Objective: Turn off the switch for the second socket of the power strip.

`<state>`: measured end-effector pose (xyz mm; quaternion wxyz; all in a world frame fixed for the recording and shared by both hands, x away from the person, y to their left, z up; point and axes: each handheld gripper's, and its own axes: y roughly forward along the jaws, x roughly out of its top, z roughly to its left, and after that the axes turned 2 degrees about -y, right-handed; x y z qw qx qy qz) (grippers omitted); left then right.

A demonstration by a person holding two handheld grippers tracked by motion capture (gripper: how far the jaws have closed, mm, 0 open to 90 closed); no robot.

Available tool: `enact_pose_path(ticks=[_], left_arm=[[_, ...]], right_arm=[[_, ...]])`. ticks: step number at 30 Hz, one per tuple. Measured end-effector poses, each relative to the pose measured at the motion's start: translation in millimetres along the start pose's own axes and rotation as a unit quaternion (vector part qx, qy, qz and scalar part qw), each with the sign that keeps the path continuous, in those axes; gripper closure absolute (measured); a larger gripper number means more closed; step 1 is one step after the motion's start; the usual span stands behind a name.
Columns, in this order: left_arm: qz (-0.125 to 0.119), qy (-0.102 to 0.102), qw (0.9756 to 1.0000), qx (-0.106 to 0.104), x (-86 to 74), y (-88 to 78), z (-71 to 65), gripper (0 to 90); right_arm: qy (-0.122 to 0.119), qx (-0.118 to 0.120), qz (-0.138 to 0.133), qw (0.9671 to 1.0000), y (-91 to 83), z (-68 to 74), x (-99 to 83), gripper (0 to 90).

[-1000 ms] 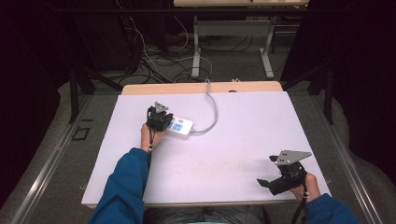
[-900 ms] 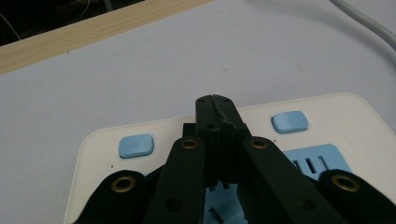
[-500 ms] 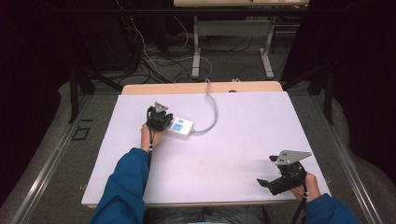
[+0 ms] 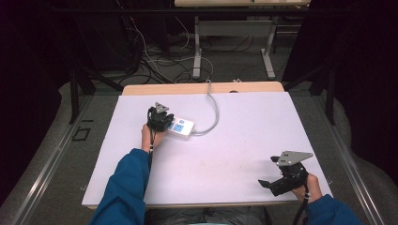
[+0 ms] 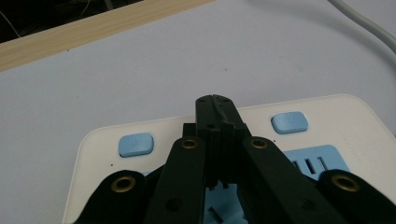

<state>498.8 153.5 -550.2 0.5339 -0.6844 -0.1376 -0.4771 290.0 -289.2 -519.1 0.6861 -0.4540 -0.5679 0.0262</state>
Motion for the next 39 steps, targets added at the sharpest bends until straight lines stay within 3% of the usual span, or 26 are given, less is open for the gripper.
enact_pose_path(ticks=[7, 16, 39], left_arm=[[-0.001, 0.004, 1.0000, 0.008, 0.4, 0.6, -2.6, 90.0], [-0.001, -0.002, 1.0000, 0.002, 0.2, 0.1, -1.6, 90.0], [0.000, 0.006, 0.9999, 0.008, 3.3, -2.5, -3.4, 90.0]], right_arm=[[0.000, 0.000, 0.000, 1.0000, -0.1, 0.1, 0.0, 2.3], [-0.003, 0.000, 0.000, 1.0000, -0.1, -0.1, 0.1, 2.4], [-0.006, 0.001, 0.007, 1.0000, -1.5, -0.4, 0.8, 2.4]])
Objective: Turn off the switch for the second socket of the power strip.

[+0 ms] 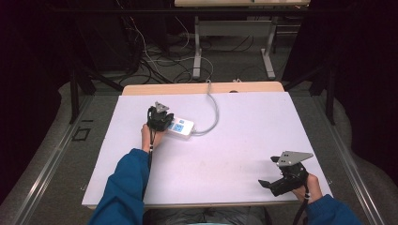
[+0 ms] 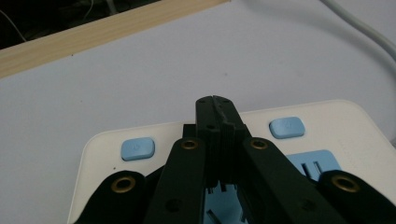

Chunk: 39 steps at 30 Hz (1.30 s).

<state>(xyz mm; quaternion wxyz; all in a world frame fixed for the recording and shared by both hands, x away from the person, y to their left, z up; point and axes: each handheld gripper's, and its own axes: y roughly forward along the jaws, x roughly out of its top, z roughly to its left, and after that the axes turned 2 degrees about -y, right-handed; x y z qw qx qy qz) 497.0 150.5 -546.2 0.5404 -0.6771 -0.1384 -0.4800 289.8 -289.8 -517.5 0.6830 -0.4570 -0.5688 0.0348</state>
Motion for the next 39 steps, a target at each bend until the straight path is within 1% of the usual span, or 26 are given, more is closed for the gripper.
enact_pose_path(ticks=[1, 2, 3, 7, 8, 12, 14, 15, 16, 18, 19, 20, 22, 23, 24, 25, 27, 28, 29, 32, 33, 35, 36, 37, 38, 39], left_arm=[[0.000, 0.000, 1.0000, 0.000, 0.1, 0.1, -0.3, 90.0], [-0.004, 0.000, 1.0000, 0.003, -0.1, 0.6, -0.7, 90.0], [0.000, -0.002, 1.0000, -0.001, 0.1, 0.0, -0.4, 90.0], [-0.004, 0.000, 1.0000, 0.003, 0.1, 0.5, -1.1, 90.0], [-0.004, 0.000, 1.0000, 0.003, 0.1, 0.5, -1.1, 90.0], [-0.001, 0.001, 1.0000, 0.003, 0.4, 0.0, -0.9, 90.0], [-0.002, -0.002, 1.0000, 0.005, 0.2, 0.1, -1.3, 90.0], [-0.001, 0.000, 1.0000, 0.006, 0.3, -0.1, -1.1, 90.0], [0.002, 0.003, 1.0000, 0.004, 0.9, -0.6, -0.8, 90.0], [-0.002, -0.002, 1.0000, 0.003, 1.1, -1.0, -1.2, 90.0], [-0.001, 0.001, 1.0000, 0.004, 1.5, -1.6, -1.2, 90.0], [-0.004, -0.006, 1.0000, 0.004, 1.6, -2.2, -2.1, 90.0], [-0.006, 0.000, 1.0000, 0.003, 3.0, -3.8, -2.2, 90.0], [-0.016, -0.005, 0.9999, 0.005, 3.3, -3.6, -3.6, 90.0], [-0.009, -0.002, 1.0000, 0.003, 4.2, -5.5, -3.5, 90.0], [-0.012, 0.002, 0.9999, 0.003, 5.0, -6.1, -3.5, 90.0], [-0.019, -0.003, 0.9998, 0.003, 5.8, -6.8, -5.2, 90.0], [-0.016, -0.002, 0.9999, 0.003, 6.2, -7.7, -5.6, 90.0], [-0.020, -0.002, 0.9998, 0.003, 6.5, -7.6, -6.0, 90.0], [-0.020, -0.001, 0.9998, 0.004, 6.9, -8.3, -6.4, 89.9], [-0.013, 0.003, 0.9999, 0.005, 7.5, -9.0, -5.9, 80.8], [-0.011, 0.000, 0.9999, 0.004, 8.2, -9.9, -6.1, 72.4], [-0.011, 0.000, 0.9999, 0.003, 8.8, -10.5, -6.4, 67.9], [-0.006, 0.001, 1.0000, 0.004, 9.7, -11.6, -6.5, 61.0], [-0.008, -0.004, 1.0000, 0.001, 10.3, -12.0, -7.4, 57.3], [-0.009, 0.001, 1.0000, 0.003, 11.1, -12.9, -7.4, 52.5]], right_arm=[[0.001, -0.001, -0.006, 1.0000, 1.1, 0.1, -0.4, 2.4], [0.000, 0.000, -0.002, 1.0000, 0.6, -0.1, -0.2, 2.4], [-0.001, 0.003, 0.000, 1.0000, 0.3, -0.2, -0.1, 2.4], [0.001, -0.001, -0.005, 1.0000, 1.0, 0.2, -0.2, 2.4], [-0.002, 0.003, 0.001, 1.0000, 0.2, -0.3, -0.1, 2.4], [0.000, 0.001, 0.001, 1.0000, 0.3, 0.0, 0.0, 2.5], [-0.001, 0.000, -0.004, 1.0000, 0.8, 0.1, -0.3, 2.5], [0.001, -0.003, -0.006, 1.0000, 1.0, 0.5, -0.3, 2.5], [0.000, -0.002, -0.006, 1.0000, 1.0, 0.3, -0.3, 2.5], [0.000, -0.004, -0.006, 1.0000, 0.9, 0.5, -0.3, 2.5], [0.000, -0.002, -0.003, 1.0000, 0.6, 0.4, -0.2, 2.5], [-0.001, -0.004, -0.006, 1.0000, 0.9, 0.3, -0.3, 2.5], [0.000, -0.005, -0.006, 1.0000, 0.6, 0.5, -0.2, 2.6], [-0.001, -0.004, -0.007, 1.0000, 0.8, 0.3, -0.3, 2.6], [0.000, -0.005, -0.006, 1.0000, 0.5, 0.6, -0.2, 2.6], [0.001, -0.003, -0.005, 1.0000, 0.3, 0.7, -0.2, 2.6], [0.000, -0.003, -0.004, 1.0000, 0.2, 0.7, -0.1, 2.6], [-0.003, -0.001, -0.002, 1.0000, 0.1, 0.2, 0.1, 2.6], [-0.003, -0.001, -0.001, 1.0000, 0.0, 0.2, 0.1, 2.6], [-0.002, -0.001, -0.005, 1.0000, 0.5, 0.6, -0.1, 2.6], [-0.002, -0.001, -0.005, 1.0000, 0.5, 0.6, -0.1, 2.6], [-0.001, -0.001, -0.005, 1.0000, 0.4, 0.5, -0.1, 2.6], [0.004, -0.001, -0.004, 1.0000, 0.2, 1.3, -0.2, 2.6], [0.003, -0.001, -0.004, 1.0000, 0.1, 1.2, -0.2, 2.6], [0.003, 0.000, -0.005, 1.0000, 0.1, 1.2, -0.2, 2.6], [0.003, 0.000, -0.004, 1.0000, 0.1, 1.2, -0.2, 2.6]])
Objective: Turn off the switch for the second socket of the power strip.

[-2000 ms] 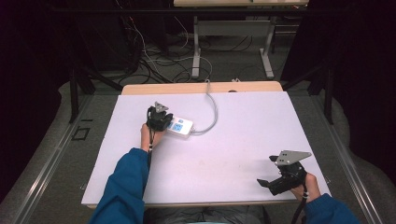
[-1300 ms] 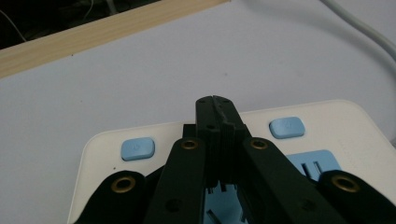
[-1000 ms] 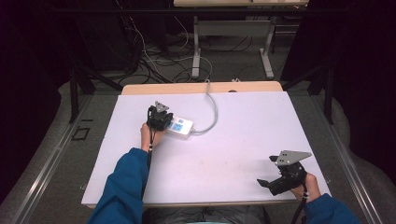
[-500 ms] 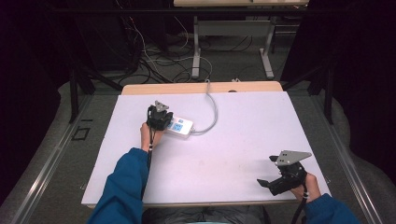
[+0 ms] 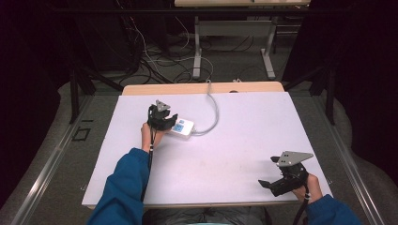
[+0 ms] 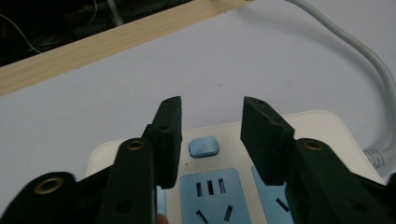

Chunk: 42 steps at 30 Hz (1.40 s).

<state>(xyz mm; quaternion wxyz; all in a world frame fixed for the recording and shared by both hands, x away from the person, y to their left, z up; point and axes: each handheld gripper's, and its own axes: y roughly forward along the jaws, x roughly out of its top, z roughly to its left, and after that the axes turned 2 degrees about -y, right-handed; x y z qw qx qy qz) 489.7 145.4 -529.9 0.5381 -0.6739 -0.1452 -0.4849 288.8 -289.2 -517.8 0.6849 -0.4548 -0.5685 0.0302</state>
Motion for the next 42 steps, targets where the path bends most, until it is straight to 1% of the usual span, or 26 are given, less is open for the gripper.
enact_pose_path(ticks=[1, 2, 3, 6, 7, 8, 10, 12, 13, 14, 16, 19, 21, 24, 26, 27, 28, 31, 32, 34, 36, 37, 39, 40, 41, 42], left_arm=[[0.003, -0.003, 1.0000, 0.001, 0.8, -0.8, -1.2, 46.6], [0.007, -0.004, 1.0000, -0.002, 1.6, -1.2, -1.9, 40.9], [0.004, -0.006, 1.0000, 0.002, 2.1, -0.8, -3.1, 35.5], [0.014, -0.004, 0.9999, -0.002, 3.2, -2.4, -3.2, 22.8], [0.016, -0.009, 0.9998, -0.004, 3.1, -2.9, -3.6, 19.1], [0.020, -0.007, 0.9998, -0.004, 3.4, -4.1, -3.3, 16.2], [0.020, -0.013, 0.9997, -0.005, 3.8, -6.4, -4.1, 12.2], [0.016, -0.011, 0.9998, -0.004, 4.7, -9.2, -4.1, 7.4], [0.017, -0.010, 0.9998, -0.002, 5.2, -10.7, -4.4, 5.5], [0.018, -0.013, 0.9998, -0.002, 5.4, -11.9, -4.7, 3.5], [0.021, -0.011, 0.9997, -0.005, 5.3, -13.9, -4.6, 0.1], [0.024, -0.013, 0.9996, -0.007, 5.1, -17.1, -3.3, 0.0], [0.017, -0.014, 0.9997, -0.005, 4.8, -17.6, -2.3, 0.0], [0.018, -0.018, 0.9996, -0.008, 4.2, -17.4, -2.1, 0.0], [0.021, -0.014, 0.9996, -0.009, 3.8, -16.8, -1.6, 0.0], [0.020, -0.016, 0.9996, -0.008, 3.7, -16.6, -1.9, 0.0], [0.026, -0.012, 0.9996, -0.009, 3.9, -17.3, -1.3, 0.0], [0.022, -0.013, 0.9996, -0.010, 3.8, -18.0, -1.3, 0.0], [0.025, -0.012, 0.9996, -0.010, 3.9, -19.2, -1.1, 0.0], [0.018, -0.014, 0.9997, -0.007, 3.1, -19.9, -1.4, 0.0], [0.023, -0.013, 0.9996, -0.010, 3.0, -22.7, -0.6, 0.0], [0.017, -0.012, 0.9997, -0.009, 2.5, -23.1, -0.1, 0.0], [0.017, -0.017, 0.9997, -0.008, 2.2, -25.1, 0.2, 0.0], [0.014, -0.018, 0.9997, -0.007, 1.5, -25.5, 0.4, 0.0], [0.017, -0.013, 0.9997, -0.008, 1.4, -26.5, 1.7, 0.0], [0.016, -0.014, 0.9997, -0.006, 0.7, -26.9, 1.8, 0.0]], right_arm=[[-0.005, 0.000, -0.001, 1.0000, 0.2, -0.7, 0.1, 2.6], [-0.003, 0.000, 0.000, 1.0000, 0.1, -0.3, 0.1, 2.6], [-0.001, -0.002, -0.002, 1.0000, 0.1, 0.3, 0.0, 2.6], [-0.001, -0.002, -0.002, 1.0000, 0.1, 0.3, 0.0, 2.6], [-0.001, -0.002, -0.002, 1.0000, 0.0, 0.3, 0.0, 2.6], [-0.001, -0.002, -0.002, 1.0000, 0.0, 0.3, 0.0, 2.6], [-0.004, -0.002, -0.004, 1.0000, -0.1, -0.3, 0.0, 2.6], [-0.005, 0.000, -0.004, 1.0000, -0.4, -0.3, 0.0, 2.6], [-0.005, 0.000, -0.004, 1.0000, -0.4, -0.3, 0.0, 2.6], [-0.005, -0.001, -0.004, 1.0000, -0.2, -0.3, 0.0, 2.6], [-0.005, 0.000, -0.004, 1.0000, -0.4, -0.3, 0.0, 2.6], [-0.005, 0.000, -0.005, 1.0000, -0.4, -0.2, 0.0, 2.6], [-0.004, 0.000, -0.004, 1.0000, -0.4, -0.2, 0.1, 2.6], [-0.005, -0.002, -0.004, 1.0000, 0.0, -0.1, 0.1, 2.6], [-0.004, -0.002, -0.004, 1.0000, 0.0, -0.2, 0.1, 2.6], [-0.004, -0.002, -0.004, 1.0000, 0.1, -0.2, 0.1, 2.6], [-0.002, -0.002, -0.003, 1.0000, 0.0, 0.1, 0.0, 2.6], [-0.004, -0.002, -0.004, 1.0000, 0.0, -0.3, 0.1, 2.6], [-0.004, -0.002, -0.004, 1.0000, 0.0, -0.2, 0.1, 2.6], [-0.004, -0.002, -0.004, 1.0000, -0.1, -0.3, 0.1, 2.6], [-0.003, -0.002, -0.005, 1.0000, -0.1, -0.3, 0.1, 2.6], [-0.004, -0.002, -0.005, 1.0000, -0.1, -0.3, 0.2, 2.6], [-0.004, -0.002, -0.005, 1.0000, 0.0, -0.2, 0.3, 2.6], [-0.002, -0.002, -0.004, 1.0000, 0.1, -0.1, 0.2, 2.6], [0.001, 0.001, 0.002, 1.0000, -0.6, -0.1, 0.4, 2.6], [0.001, 0.000, -0.001, 1.0000, -0.1, -0.1, 0.1, 2.7]])
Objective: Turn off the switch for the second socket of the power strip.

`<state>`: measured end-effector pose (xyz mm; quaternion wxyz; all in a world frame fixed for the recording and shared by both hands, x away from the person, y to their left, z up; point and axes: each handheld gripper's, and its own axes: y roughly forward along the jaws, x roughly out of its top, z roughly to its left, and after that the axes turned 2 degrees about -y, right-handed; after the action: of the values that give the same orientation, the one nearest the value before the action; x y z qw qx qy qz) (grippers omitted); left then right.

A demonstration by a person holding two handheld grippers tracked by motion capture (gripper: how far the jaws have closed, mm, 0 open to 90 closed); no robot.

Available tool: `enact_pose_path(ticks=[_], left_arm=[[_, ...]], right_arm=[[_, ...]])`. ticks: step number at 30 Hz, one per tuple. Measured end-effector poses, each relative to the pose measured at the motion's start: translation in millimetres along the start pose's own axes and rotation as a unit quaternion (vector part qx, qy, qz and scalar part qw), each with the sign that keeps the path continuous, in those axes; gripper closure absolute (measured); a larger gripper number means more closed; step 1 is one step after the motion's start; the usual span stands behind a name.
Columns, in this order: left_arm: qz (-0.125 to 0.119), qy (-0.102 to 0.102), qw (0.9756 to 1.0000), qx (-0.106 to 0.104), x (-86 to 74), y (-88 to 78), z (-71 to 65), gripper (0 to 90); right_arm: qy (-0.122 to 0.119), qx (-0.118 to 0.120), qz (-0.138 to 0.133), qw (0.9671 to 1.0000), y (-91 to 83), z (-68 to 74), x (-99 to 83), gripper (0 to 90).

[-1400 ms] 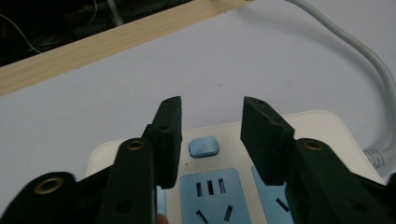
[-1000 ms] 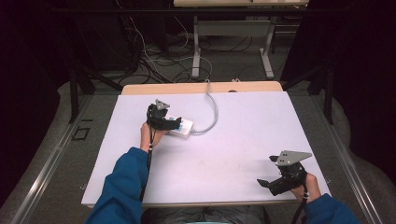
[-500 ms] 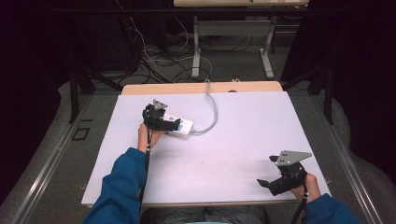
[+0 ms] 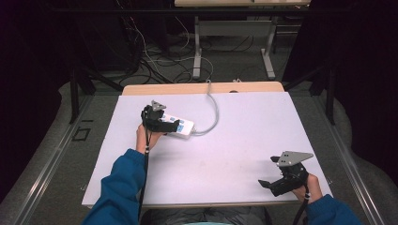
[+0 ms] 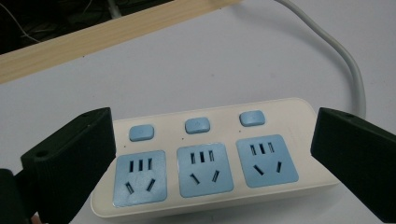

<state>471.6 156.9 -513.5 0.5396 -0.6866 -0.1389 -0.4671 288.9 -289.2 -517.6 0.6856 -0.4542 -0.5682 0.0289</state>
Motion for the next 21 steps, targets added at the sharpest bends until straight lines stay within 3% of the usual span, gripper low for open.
enact_pose_path(ticks=[8, 21], left_arm=[[0.006, -0.001, 1.0000, 0.005, -6.6, -7.9, -1.3, 0.0], [0.019, 0.028, 0.9992, 0.020, -27.1, -40.6, -6.3, 0.0]], right_arm=[[-0.002, 0.000, -0.003, 1.0000, -0.5, -0.7, -0.5, 2.7], [-0.004, 0.000, -0.003, 1.0000, -0.5, -0.5, -0.4, 2.7]])
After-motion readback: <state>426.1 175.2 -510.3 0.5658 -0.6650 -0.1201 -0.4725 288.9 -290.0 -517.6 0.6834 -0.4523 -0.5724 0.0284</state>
